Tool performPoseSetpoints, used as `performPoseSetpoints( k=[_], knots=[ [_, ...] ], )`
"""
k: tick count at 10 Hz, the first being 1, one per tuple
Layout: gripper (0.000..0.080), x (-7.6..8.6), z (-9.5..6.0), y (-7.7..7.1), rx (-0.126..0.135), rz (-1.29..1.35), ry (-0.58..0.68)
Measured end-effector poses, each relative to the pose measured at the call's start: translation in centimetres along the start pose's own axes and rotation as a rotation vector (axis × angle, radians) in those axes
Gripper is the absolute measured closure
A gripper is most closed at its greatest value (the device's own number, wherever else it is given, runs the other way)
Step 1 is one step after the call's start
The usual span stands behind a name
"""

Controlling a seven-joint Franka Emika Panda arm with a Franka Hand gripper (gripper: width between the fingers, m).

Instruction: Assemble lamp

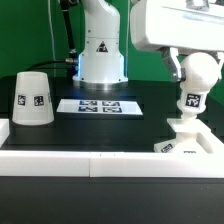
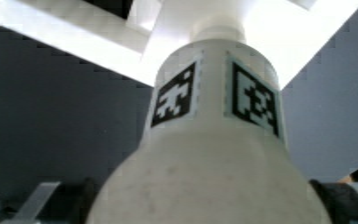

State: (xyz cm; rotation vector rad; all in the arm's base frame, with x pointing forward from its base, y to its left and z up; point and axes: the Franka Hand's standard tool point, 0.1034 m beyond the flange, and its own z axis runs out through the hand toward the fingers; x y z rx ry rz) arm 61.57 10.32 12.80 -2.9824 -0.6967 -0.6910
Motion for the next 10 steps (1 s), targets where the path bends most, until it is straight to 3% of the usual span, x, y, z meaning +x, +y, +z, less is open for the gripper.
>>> performPoseSetpoints(
  k=[3, 6, 8, 10],
  knots=[
    [0.022, -0.5, 0.5, -0.2, -0.001, -0.002, 0.001],
    [0.022, -1.3, 0.6, -0.2, -0.029, -0.005, 0.061],
    [0.022, -1.6, 0.3, -0.6, -0.063, -0.011, 0.149],
    [0.0172, -1.6, 0.3, -0.6, -0.068, -0.011, 0.16]
  ],
)
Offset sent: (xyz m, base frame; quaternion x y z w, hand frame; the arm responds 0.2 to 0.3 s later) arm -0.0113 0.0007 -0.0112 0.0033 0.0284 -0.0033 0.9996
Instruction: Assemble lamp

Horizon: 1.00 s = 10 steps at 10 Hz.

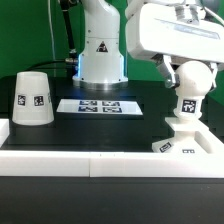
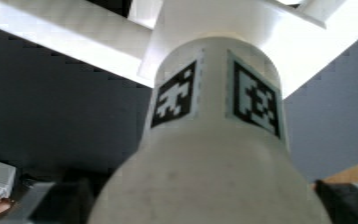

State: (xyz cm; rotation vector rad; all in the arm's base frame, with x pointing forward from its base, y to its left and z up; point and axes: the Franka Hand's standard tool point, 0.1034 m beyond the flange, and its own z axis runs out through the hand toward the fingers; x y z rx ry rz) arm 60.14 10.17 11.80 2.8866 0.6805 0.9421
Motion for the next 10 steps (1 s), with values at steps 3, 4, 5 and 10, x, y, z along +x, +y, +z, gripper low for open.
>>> performPoseSetpoints(
  k=[3, 4, 5, 10],
  knots=[
    [0.0104, 0.0, 0.0, 0.0, 0.0, 0.0, 0.0],
    [0.0101, 0.0, 0.0, 0.0, 0.0, 0.0, 0.0],
    [0.0101, 0.1, -0.3, 0.2, -0.001, 0.001, -0.003],
    [0.01, 1.4, -2.0, 0.0, 0.02, -0.002, -0.041]
  ],
)
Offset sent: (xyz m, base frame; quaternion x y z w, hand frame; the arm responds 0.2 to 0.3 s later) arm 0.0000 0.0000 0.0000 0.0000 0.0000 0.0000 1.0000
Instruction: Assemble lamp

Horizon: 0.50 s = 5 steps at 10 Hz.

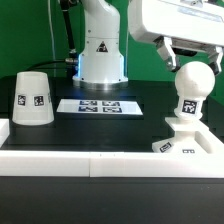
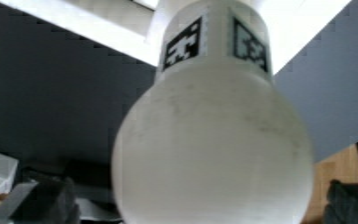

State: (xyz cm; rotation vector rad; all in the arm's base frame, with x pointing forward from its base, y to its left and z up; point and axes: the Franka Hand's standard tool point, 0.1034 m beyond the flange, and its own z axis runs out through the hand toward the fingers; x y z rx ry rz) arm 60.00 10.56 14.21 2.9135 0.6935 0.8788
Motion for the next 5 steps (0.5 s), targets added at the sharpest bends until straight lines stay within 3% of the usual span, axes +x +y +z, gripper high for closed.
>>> performPoseSetpoints(
  k=[1, 2, 3, 5],
  knots=[
    [0.01, -0.05, 0.02, 0.08, -0.001, 0.001, 0.001],
    [0.01, -0.5, 0.28, -0.15, 0.015, 0.001, -0.039],
    [0.01, -0.87, 0.66, -0.46, 0.054, -0.001, -0.135],
    [0.01, -0.27, 1.0, 0.22, 0.078, -0.001, -0.208]
  ],
)
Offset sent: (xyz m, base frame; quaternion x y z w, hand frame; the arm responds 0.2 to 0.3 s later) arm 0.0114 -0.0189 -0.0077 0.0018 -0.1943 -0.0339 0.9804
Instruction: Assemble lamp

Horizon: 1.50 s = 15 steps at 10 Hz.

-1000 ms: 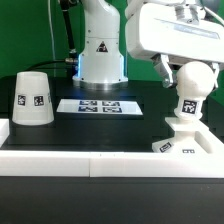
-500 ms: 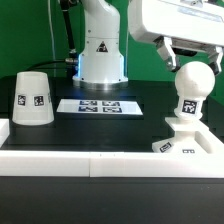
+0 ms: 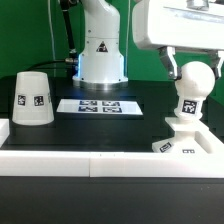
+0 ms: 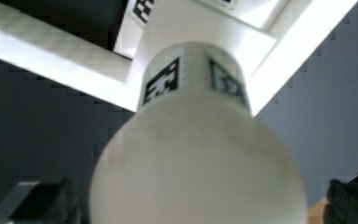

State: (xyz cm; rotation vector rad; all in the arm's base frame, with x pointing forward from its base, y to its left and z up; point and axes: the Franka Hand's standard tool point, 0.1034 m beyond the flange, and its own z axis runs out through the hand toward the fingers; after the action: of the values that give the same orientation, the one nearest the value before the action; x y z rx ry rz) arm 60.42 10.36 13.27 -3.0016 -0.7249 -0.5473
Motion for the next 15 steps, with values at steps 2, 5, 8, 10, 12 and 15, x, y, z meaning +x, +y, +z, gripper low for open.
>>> performPoseSetpoints(
  k=[2, 5, 8, 10, 12, 15],
  knots=[
    [0.01, 0.0, 0.0, -0.3, 0.043, -0.009, -0.114],
    [0.01, 0.5, 0.5, 0.2, 0.076, -0.027, -0.248],
    [0.01, 0.4, 0.7, 0.5, 0.074, -0.024, -0.244],
    [0.01, 0.4, 0.7, 0.5, 0.075, -0.023, -0.244],
    [0.0223, 0.3, 0.7, 0.6, 0.075, -0.021, -0.244],
    [0.0223, 0.3, 0.7, 0.6, 0.072, 0.007, -0.245]
  ],
)
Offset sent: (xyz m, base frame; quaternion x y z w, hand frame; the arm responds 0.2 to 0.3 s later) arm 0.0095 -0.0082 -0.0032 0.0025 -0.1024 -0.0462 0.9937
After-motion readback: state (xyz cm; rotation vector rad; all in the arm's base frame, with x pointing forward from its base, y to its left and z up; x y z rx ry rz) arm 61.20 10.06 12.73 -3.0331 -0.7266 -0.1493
